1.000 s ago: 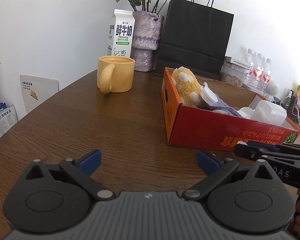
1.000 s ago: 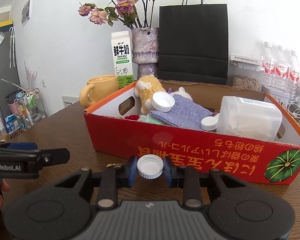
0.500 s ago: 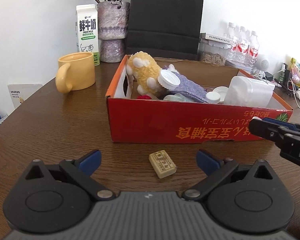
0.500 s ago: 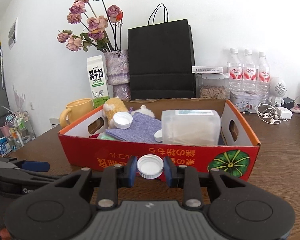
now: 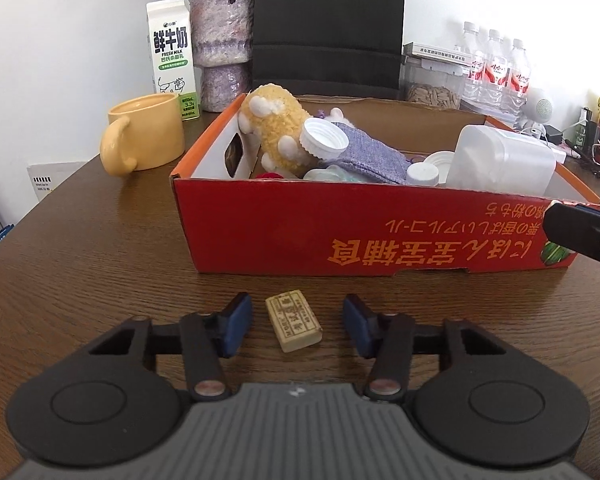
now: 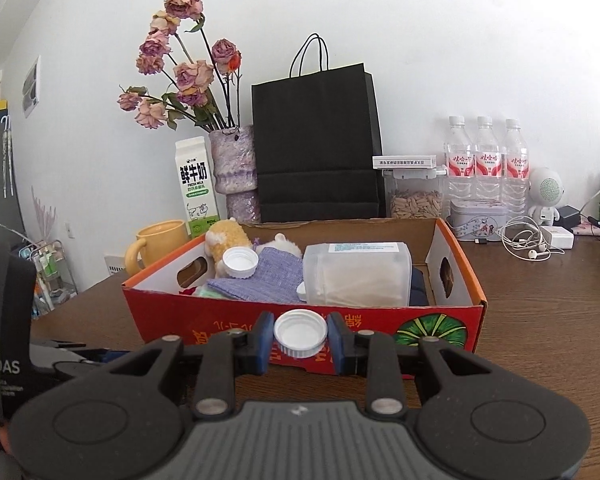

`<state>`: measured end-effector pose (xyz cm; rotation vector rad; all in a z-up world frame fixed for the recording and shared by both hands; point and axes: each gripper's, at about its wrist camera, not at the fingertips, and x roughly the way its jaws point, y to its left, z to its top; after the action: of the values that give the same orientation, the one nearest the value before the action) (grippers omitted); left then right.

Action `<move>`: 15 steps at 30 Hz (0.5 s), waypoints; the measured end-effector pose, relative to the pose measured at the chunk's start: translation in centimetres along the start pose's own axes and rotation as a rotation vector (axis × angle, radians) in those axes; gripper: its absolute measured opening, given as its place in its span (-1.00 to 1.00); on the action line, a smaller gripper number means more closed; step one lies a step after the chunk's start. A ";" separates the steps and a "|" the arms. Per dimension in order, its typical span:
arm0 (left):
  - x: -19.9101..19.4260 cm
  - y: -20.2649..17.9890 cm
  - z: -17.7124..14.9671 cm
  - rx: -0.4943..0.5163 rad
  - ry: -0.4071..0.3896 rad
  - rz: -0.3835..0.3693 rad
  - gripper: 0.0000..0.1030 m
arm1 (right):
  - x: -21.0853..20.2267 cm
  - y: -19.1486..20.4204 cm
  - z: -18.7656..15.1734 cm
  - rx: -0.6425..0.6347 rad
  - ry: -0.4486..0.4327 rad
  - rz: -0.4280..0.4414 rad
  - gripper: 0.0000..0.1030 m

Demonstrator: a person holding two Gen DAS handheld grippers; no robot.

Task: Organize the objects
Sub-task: 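Grasp the last white cap with right tool while left tool grasps the tan block, then carry the cap and tan block over the box with both tools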

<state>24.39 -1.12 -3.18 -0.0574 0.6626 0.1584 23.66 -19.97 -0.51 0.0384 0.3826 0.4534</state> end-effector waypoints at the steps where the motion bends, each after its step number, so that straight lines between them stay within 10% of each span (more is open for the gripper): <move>1: -0.1 0.0 0.0 0.001 -0.003 0.001 -0.46 | -0.1 0.0 0.0 -0.002 -0.002 0.002 -0.46; 15: -4.7 0.4 1.4 -0.011 -0.160 -0.054 -0.58 | -0.8 0.2 0.8 -0.020 -0.044 0.010 -0.46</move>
<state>21.58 -1.16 0.82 -0.0720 0.4996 0.1127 23.17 -20.08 0.52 0.0309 0.3347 0.4655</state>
